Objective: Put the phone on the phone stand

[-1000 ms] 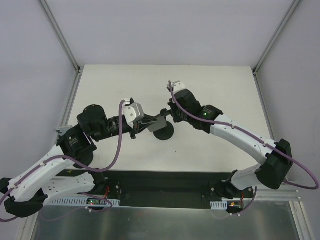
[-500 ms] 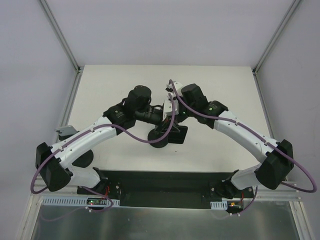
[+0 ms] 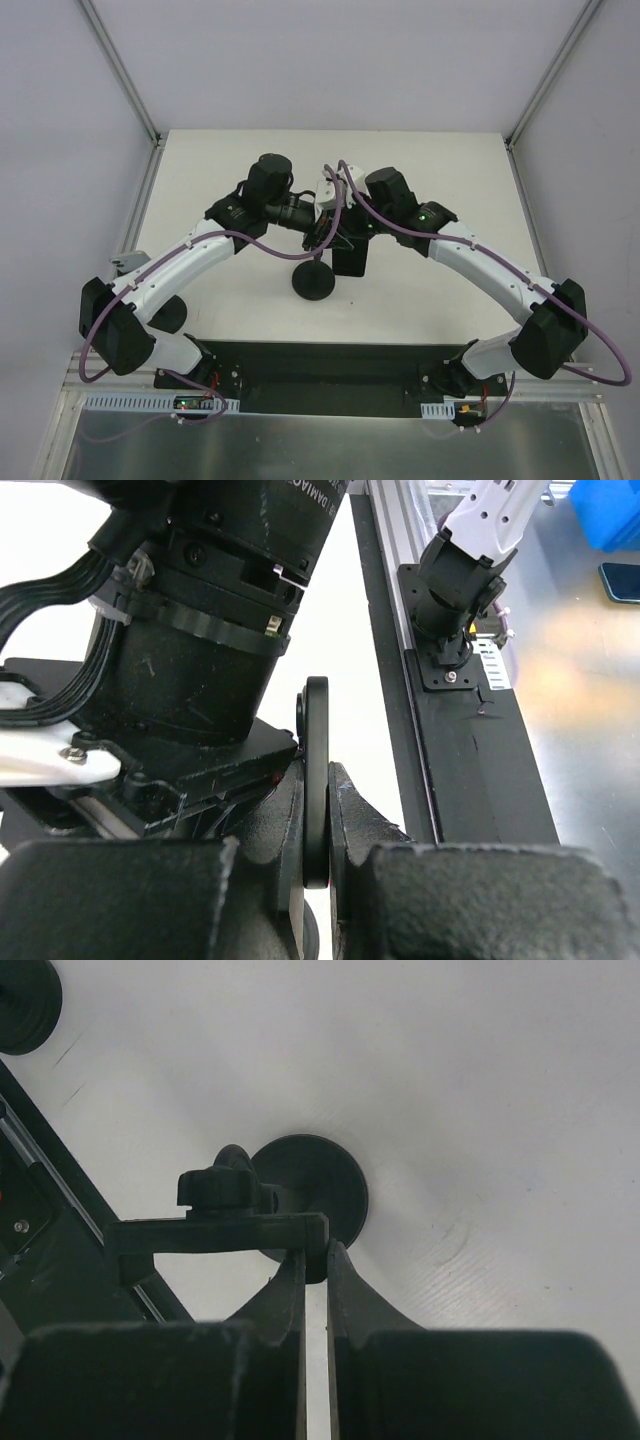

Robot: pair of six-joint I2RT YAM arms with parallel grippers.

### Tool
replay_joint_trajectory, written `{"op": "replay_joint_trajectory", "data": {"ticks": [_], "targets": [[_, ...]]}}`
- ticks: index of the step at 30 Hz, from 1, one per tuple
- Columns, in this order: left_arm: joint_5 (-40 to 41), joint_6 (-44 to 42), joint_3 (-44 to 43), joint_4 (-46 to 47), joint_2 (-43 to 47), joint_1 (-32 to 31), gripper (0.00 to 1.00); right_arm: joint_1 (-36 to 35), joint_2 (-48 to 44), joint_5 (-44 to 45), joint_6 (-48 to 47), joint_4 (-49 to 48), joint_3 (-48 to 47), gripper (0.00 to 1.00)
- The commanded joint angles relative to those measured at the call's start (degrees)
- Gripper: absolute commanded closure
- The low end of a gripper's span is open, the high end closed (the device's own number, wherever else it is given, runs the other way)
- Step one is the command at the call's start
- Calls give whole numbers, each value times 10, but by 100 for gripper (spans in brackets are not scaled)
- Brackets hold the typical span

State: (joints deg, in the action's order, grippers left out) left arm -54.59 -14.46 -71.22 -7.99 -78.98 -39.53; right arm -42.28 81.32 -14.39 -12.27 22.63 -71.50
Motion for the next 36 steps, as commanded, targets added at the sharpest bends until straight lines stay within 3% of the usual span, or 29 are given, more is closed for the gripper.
{"op": "replay_joint_trajectory", "data": {"ticks": [1, 7, 20, 29, 36], "targets": [[-13, -14, -14, 56, 7, 35, 100, -1, -41, -58, -11, -29, -4, 99], [-64, -14, -2, 55, 5, 53, 100, 5, -36, -86, -27, -22, -6, 99], [-59, -63, -16, -4, 8, 57, 100, 12, -28, -178, -56, -2, -26, 100], [-32, -97, -24, -41, 12, 57, 100, 16, -25, -188, -68, 22, -37, 99], [37, -123, -1, -65, 52, 57, 100, 26, -41, -165, -69, 26, -29, 99]]}}
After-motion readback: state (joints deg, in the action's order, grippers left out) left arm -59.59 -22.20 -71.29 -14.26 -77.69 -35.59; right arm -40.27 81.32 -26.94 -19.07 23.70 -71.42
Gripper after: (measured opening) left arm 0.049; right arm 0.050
